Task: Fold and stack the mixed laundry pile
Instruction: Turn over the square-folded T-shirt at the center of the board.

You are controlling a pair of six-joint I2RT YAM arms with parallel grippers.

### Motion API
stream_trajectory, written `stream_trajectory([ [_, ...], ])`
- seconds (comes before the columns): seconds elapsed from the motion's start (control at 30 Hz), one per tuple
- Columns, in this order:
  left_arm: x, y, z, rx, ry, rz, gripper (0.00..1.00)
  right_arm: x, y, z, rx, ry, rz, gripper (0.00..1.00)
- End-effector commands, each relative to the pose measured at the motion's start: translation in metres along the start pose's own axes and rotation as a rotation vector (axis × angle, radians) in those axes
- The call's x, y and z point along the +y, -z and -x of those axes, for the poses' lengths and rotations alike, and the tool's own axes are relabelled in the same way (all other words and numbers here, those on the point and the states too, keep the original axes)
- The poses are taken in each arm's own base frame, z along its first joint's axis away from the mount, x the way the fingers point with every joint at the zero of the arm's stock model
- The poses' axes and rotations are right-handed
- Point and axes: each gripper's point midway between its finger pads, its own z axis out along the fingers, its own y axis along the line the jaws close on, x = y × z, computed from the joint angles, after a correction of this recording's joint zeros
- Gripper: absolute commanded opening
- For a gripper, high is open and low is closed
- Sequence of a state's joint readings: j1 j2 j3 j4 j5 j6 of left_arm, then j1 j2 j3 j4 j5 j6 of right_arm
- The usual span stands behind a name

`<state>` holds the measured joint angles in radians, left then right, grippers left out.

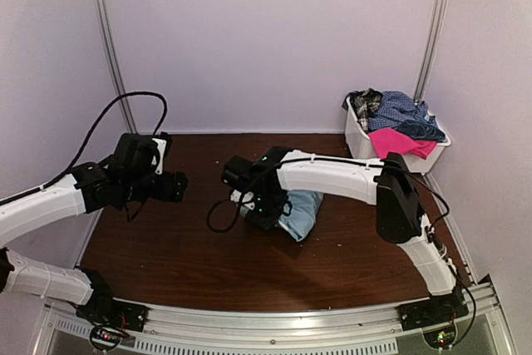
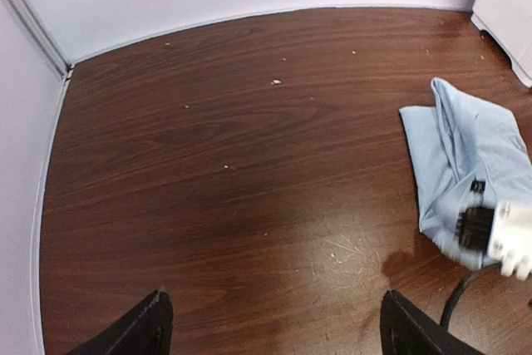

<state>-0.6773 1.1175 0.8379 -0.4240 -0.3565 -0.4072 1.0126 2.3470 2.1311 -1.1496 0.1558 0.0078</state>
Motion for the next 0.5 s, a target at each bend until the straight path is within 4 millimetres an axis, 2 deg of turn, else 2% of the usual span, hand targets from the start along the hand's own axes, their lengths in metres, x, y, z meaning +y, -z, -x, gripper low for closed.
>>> stream_trajectory([
  [0.0, 0.028, 0.009, -0.012, 0.008, 0.175, 0.024, 0.88, 0.050, 0.015, 0.006, -0.012, 0.014, 0.123, 0.00],
  [0.07, 0.035, 0.011, -0.020, 0.025, 0.221, 0.027, 0.88, 0.073, 0.022, 0.015, -0.045, 0.012, 0.216, 0.02],
  [0.1, 0.037, 0.011, -0.025, 0.034, 0.233, 0.026, 0.88, 0.082, 0.028, 0.021, -0.064, 0.003, 0.272, 0.09],
  [0.2, 0.038, 0.010, -0.038, 0.069, 0.265, 0.025, 0.88, 0.108, 0.057, 0.038, -0.147, -0.004, 0.464, 0.39],
  [0.27, 0.037, 0.010, -0.045, 0.091, 0.284, 0.014, 0.88, 0.118, 0.087, 0.049, -0.218, 0.013, 0.580, 0.62],
  [0.3, 0.034, 0.010, -0.047, 0.099, 0.292, 0.000, 0.88, 0.121, 0.104, 0.054, -0.258, 0.021, 0.635, 0.78],
  [0.33, 0.032, 0.010, -0.050, 0.103, 0.298, -0.015, 0.88, 0.121, 0.122, 0.058, -0.296, 0.027, 0.689, 0.86],
  [0.4, 0.023, 0.011, -0.051, 0.105, 0.309, -0.068, 0.88, 0.112, 0.156, 0.064, -0.379, 0.015, 0.802, 0.91],
  [0.47, 0.009, 0.013, -0.051, 0.104, 0.304, -0.153, 0.86, 0.086, 0.176, 0.068, -0.452, -0.049, 0.884, 0.91],
])
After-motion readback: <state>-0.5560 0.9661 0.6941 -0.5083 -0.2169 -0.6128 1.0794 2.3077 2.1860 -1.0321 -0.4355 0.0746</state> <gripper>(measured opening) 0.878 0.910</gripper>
